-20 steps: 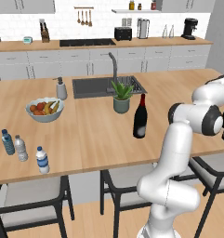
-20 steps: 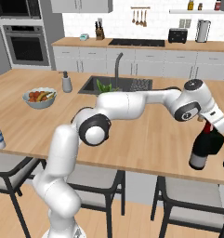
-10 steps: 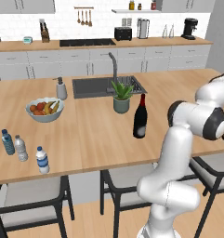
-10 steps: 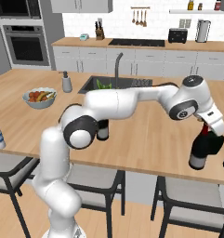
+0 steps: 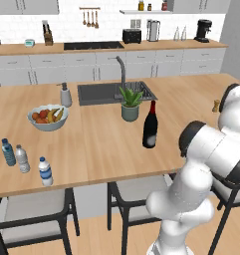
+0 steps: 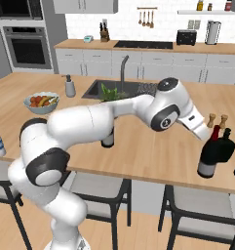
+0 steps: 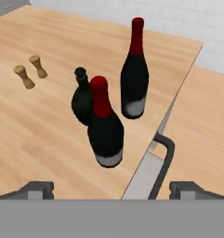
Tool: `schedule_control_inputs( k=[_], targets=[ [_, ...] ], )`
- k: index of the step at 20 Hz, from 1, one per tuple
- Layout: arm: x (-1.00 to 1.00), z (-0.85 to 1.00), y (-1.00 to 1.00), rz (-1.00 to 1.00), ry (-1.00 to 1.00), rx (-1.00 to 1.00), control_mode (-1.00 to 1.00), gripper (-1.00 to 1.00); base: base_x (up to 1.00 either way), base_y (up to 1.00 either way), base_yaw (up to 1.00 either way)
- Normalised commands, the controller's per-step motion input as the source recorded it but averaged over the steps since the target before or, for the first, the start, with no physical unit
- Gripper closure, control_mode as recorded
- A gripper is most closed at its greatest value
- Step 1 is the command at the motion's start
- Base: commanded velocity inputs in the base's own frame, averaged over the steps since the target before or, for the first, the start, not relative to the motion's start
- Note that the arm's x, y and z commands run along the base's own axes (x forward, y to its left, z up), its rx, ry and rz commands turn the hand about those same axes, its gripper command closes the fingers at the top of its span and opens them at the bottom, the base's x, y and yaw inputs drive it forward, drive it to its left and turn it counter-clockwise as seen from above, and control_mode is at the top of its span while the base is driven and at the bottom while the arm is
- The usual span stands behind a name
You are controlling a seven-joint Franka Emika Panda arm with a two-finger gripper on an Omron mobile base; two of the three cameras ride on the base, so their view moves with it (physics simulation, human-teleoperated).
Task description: Move the plastic bottles in the middle to the plastics group, and the glass bottles in the middle to the glass group.
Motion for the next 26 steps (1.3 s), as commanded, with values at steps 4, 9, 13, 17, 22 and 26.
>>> schedule_control_inputs(
  k=[4, 9, 13, 17, 22, 26],
  targets=[
    [-0.32, 0.36, 0.96, 0.07, 0.01, -0.02, -1.00, -1.00, 0.00, 0.00, 0.00],
    [-0.13, 0.48, 0.97, 0.28, 0.13, 0.00, -1.00, -1.00, 0.00, 0.00, 0.00],
    [0.00, 0.37, 0.92, 0.40, 0.21, 0.00, -1.00, -1.00, 0.00, 0.00, 0.00],
    [0.23, 0.09, 1.00, 0.40, 0.14, 0.00, -1.00, -1.00, 0.00, 0.00, 0.00],
    [0.36, 0.00, 1.00, 0.31, 0.01, 0.04, -1.00, -1.00, 0.00, 0.00, 0.00],
    [0.26, -0.10, 0.98, 0.20, 0.00, 0.02, -1.00, -1.00, 0.00, 0.00, 0.00]
  ],
)
